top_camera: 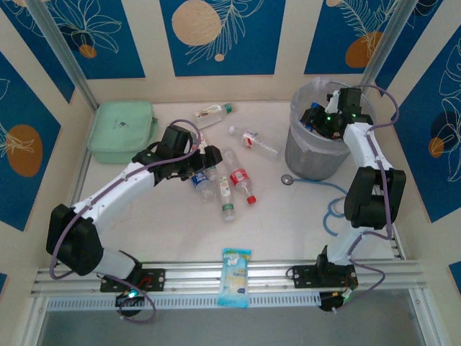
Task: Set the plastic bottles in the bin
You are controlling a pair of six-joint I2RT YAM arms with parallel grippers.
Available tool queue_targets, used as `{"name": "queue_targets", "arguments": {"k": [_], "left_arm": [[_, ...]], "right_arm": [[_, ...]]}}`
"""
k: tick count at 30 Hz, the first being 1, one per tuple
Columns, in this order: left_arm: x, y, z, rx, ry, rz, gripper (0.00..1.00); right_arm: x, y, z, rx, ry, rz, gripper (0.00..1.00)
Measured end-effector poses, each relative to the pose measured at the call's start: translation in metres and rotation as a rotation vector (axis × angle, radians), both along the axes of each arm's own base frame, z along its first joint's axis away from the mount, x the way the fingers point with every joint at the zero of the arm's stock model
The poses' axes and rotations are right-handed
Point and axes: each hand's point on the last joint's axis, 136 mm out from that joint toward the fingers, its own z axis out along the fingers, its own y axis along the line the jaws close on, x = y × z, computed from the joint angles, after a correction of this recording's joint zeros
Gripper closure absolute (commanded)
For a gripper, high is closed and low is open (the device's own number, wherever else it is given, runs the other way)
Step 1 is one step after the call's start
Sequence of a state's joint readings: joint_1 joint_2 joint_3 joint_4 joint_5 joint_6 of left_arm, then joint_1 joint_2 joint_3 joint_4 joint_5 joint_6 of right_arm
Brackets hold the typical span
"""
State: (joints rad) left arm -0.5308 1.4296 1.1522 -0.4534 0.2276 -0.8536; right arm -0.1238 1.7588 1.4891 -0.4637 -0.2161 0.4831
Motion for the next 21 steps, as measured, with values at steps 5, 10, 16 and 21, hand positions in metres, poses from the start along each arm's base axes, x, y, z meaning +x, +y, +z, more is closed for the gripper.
{"name": "queue_targets", "arguments": {"k": [5,10,16,21], "left_arm": [[-0.003,0.004,-0.004,0.028,0.003,-0.020,0.01],[-0.005,0.005,-0.006,0.044,0.001,-0.036,0.01],[-0.004,0.005,-0.006,0.050,-0.008,-0.051,0.01],[-0.005,0.004,-0.006,0.043,-0.004,-0.057,0.01]], "right_arm": [[-0.004,-0.001,-0.001,-0.005,0.026,-0.006,0.47],[-0.007,-0.012,0.030,-0.038,0.001,-0.032,0.33],[-0.022,-0.030,0.097,-0.075,-0.131,-0.082,0.33],[-0.025,-0.033,0.102,-0.079,-0.131,-0.083,0.34]]}}
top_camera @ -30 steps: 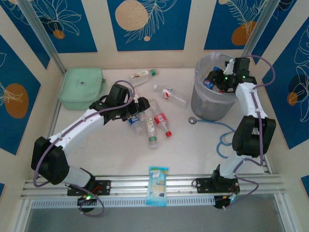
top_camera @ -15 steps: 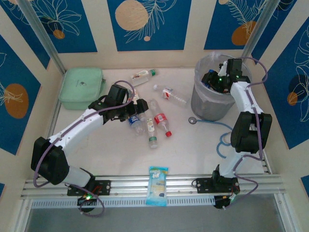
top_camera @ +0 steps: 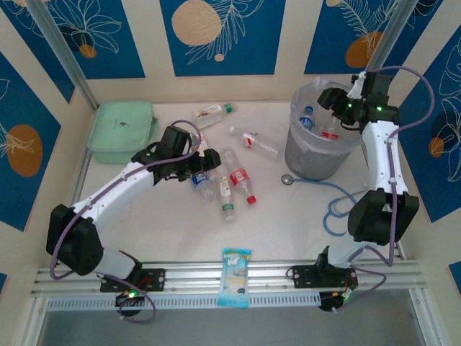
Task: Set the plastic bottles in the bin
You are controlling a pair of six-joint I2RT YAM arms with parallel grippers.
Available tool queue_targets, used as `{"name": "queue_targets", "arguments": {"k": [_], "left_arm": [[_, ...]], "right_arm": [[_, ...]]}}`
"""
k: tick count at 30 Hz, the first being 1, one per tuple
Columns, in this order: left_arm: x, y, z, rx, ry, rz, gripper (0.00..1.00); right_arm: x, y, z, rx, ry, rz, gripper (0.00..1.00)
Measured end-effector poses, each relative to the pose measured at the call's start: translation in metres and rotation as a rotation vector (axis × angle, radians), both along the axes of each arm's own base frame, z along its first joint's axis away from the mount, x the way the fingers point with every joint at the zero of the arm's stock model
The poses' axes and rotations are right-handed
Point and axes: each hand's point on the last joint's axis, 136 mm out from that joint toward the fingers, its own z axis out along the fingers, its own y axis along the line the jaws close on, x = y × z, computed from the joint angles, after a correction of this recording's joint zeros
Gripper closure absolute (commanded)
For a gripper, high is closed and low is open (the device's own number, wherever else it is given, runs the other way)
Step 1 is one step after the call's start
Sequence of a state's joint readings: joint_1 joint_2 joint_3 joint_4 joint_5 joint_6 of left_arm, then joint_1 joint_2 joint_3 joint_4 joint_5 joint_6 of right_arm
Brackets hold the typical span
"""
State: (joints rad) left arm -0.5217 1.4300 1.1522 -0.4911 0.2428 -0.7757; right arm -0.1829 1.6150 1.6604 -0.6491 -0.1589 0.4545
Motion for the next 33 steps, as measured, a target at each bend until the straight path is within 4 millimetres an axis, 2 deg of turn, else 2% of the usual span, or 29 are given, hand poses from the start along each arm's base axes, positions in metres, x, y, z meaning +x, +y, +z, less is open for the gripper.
{"name": "queue_targets", "arguments": {"k": [2,7,9,13,16,19,21,24,26,29,33], "left_arm": [[-0.001,-0.001,0.000,-0.005,0.002,-0.005,0.01],[-0.001,-0.002,0.001,-0.010,0.005,-0.009,0.02],[-0.002,-0.002,0.000,-0.009,0.006,-0.010,0.01],[-0.002,-0.001,0.000,-0.007,0.005,-0.012,0.01],[-0.002,-0.001,-0.001,0.000,-0.003,-0.021,0.02],[-0.001,0.002,-0.003,0.012,-0.005,-0.023,0.02],[0.000,0.006,-0.004,0.020,-0.006,-0.021,0.01],[0.004,0.013,-0.005,0.028,-0.007,-0.011,0.02],[0.007,0.016,-0.006,0.035,-0.009,-0.009,0.01],[0.013,0.019,-0.011,0.051,-0.003,-0.007,0.01],[0.028,0.026,-0.015,0.082,0.005,0.010,0.02]], "right_arm": [[0.002,0.002,-0.009,0.005,0.026,0.007,0.40],[0.011,0.007,-0.038,0.026,0.095,0.029,0.74],[0.017,0.011,-0.057,0.029,0.136,0.041,0.83],[0.030,0.022,-0.101,0.026,0.229,0.071,0.87],[0.030,0.031,-0.130,0.030,0.288,0.090,0.89],[0.023,0.037,-0.149,0.040,0.334,0.101,0.89],[0.019,0.038,-0.155,0.045,0.352,0.100,0.89],[0.019,0.032,-0.148,0.051,0.341,0.084,0.84],[0.016,0.026,-0.135,0.052,0.318,0.068,0.80],[0.011,0.010,-0.097,0.045,0.247,0.035,0.75],[-0.001,-0.011,-0.031,0.020,0.101,-0.014,0.67]]}}
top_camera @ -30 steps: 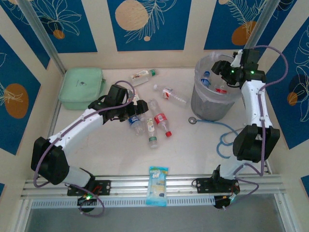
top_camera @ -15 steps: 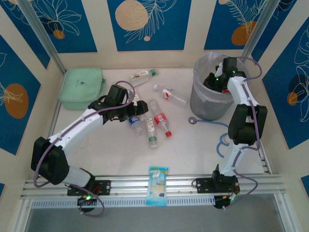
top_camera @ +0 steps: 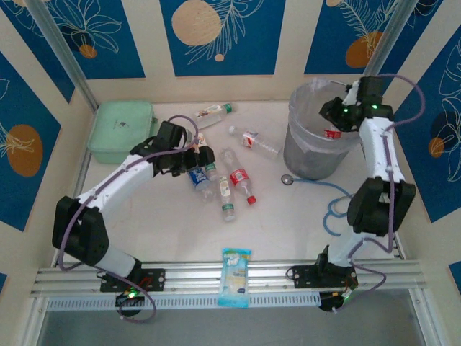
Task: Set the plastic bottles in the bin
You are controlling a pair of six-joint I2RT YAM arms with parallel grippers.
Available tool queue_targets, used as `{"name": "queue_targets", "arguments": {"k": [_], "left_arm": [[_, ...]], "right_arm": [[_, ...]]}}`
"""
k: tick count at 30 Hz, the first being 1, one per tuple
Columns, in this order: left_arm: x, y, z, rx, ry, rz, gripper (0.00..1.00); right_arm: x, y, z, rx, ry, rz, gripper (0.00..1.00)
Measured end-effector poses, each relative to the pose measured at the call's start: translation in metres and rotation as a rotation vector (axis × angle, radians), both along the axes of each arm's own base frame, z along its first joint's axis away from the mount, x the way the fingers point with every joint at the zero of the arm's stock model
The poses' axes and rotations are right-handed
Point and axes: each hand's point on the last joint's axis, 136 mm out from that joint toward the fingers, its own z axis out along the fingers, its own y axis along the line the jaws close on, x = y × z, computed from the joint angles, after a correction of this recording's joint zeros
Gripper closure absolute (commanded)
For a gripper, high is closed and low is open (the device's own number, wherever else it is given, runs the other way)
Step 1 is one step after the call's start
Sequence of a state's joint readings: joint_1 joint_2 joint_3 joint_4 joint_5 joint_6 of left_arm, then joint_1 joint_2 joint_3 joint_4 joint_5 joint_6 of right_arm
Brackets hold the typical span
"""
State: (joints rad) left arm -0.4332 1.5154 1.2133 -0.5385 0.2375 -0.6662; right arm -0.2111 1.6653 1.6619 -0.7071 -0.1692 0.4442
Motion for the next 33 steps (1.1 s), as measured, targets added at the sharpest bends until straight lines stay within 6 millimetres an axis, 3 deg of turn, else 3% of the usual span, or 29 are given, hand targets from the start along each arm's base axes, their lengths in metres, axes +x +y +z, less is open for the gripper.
{"name": "queue_targets", "arguments": {"k": [4,9,16,26,29,33], "left_arm": [[0.026,0.012,0.000,0.046,-0.003,0.061,0.02],[0.066,0.026,0.000,0.119,-0.029,0.146,0.03],[0.132,0.029,-0.011,0.228,-0.084,0.181,0.03],[0.243,-0.001,-0.013,0.446,-0.392,-0.112,0.00],[0.268,-0.009,-0.026,0.499,-0.448,-0.185,0.00],[0.283,-0.010,-0.054,0.552,-0.456,-0.259,0.00]], "right_arm": [[-0.025,-0.013,0.046,-0.013,-0.093,-0.030,0.57],[-0.058,-0.009,0.067,0.008,-0.139,-0.026,0.41],[-0.096,0.012,0.072,0.072,-0.145,0.021,0.34],[-0.132,0.035,0.048,0.159,-0.086,0.073,0.33],[-0.136,0.036,0.045,0.175,-0.074,0.078,0.34],[-0.141,0.040,0.047,0.186,-0.073,0.091,0.34]]}}
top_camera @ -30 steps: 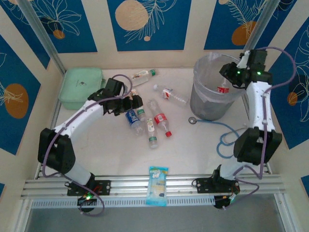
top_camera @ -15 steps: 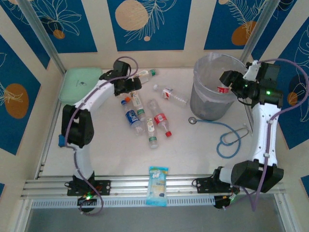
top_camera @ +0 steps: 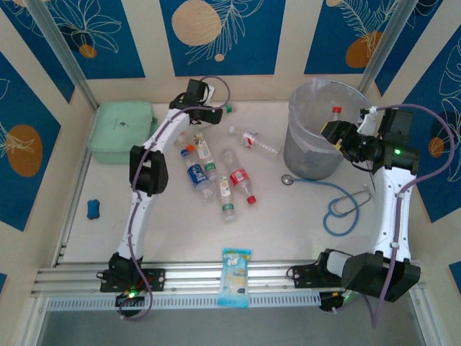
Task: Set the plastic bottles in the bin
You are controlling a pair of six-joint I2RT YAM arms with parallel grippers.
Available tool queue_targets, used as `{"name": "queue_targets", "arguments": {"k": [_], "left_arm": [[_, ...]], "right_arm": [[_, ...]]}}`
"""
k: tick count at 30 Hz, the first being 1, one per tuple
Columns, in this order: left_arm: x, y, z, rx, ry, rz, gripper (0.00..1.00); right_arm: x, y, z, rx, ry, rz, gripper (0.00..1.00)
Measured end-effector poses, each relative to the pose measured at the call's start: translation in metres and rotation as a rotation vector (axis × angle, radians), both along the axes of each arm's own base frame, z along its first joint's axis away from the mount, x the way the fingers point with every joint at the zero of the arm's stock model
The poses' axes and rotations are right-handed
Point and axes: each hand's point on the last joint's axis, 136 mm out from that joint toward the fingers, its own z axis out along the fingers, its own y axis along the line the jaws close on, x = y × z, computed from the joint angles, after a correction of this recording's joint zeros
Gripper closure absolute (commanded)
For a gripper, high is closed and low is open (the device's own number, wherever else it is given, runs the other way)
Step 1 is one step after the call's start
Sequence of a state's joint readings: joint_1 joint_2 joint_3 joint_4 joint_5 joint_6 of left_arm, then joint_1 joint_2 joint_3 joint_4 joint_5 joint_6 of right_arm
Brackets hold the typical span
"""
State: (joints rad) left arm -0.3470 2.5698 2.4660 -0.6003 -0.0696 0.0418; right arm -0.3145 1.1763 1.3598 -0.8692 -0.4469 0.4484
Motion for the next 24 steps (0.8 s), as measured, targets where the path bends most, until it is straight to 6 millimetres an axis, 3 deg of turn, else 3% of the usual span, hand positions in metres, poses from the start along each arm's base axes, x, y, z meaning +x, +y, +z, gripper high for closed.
{"name": "queue_targets", "arguments": {"k": [6,18,24], "left_arm": [[-0.002,0.006,-0.032,0.067,0.051,-0.038,0.02],[-0.006,0.008,-0.044,0.102,0.077,-0.065,0.52],[-0.006,0.009,-0.042,0.102,0.074,-0.062,0.55]], "right_arm": [[-0.010,0.003,0.004,-0.001,-0.004,0.003,0.34],[-0.030,0.010,-0.002,0.018,0.008,-0.007,0.34],[-0.038,0.013,0.005,0.022,-0.010,-0.015,0.34]]}}
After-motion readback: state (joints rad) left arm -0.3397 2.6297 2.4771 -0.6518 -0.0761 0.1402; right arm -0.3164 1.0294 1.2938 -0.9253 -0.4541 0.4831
